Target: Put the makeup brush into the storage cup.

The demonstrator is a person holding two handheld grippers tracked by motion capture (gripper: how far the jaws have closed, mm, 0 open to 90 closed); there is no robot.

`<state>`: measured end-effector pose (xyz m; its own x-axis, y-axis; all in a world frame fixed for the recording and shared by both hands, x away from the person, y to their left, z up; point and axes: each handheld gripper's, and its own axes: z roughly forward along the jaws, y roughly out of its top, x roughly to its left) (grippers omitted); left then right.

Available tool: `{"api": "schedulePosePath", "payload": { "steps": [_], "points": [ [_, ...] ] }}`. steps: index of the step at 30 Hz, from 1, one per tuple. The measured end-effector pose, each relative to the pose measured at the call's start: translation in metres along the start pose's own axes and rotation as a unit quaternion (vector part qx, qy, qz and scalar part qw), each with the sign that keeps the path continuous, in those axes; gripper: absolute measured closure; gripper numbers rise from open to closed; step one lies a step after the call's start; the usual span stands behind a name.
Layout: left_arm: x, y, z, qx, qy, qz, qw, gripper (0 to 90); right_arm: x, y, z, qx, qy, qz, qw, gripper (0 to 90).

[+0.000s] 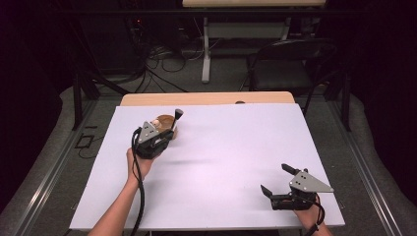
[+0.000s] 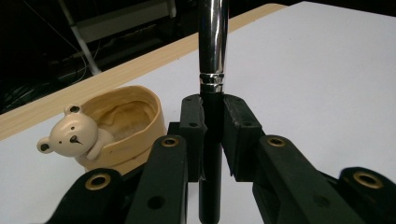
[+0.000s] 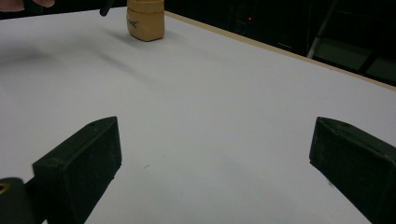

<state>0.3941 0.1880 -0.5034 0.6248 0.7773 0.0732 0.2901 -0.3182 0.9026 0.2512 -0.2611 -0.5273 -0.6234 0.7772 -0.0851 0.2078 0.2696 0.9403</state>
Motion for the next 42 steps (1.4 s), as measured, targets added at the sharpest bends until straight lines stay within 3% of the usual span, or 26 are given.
{"api": "schedulePosePath", "payload": {
  "steps": [18, 27, 42],
  "points": [
    [0.003, 0.008, 0.009, -0.024, 0.03, -0.016, 0.9992, 78.9, 0.0, 0.0, -0.003, -0.003, -0.001, 0.002, 1.0, 1.7],
    [0.012, 0.012, 0.005, -0.041, 0.049, -0.033, 0.9974, 78.9, 0.0, 0.0, -0.002, -0.002, -0.001, 0.0, 1.0, 1.8],
    [0.016, 0.023, 0.009, -0.059, 0.066, -0.04, 0.9953, 78.9, -0.001, 0.0, -0.003, -0.003, -0.001, 0.002, 1.0, 1.9]
  ]
}}
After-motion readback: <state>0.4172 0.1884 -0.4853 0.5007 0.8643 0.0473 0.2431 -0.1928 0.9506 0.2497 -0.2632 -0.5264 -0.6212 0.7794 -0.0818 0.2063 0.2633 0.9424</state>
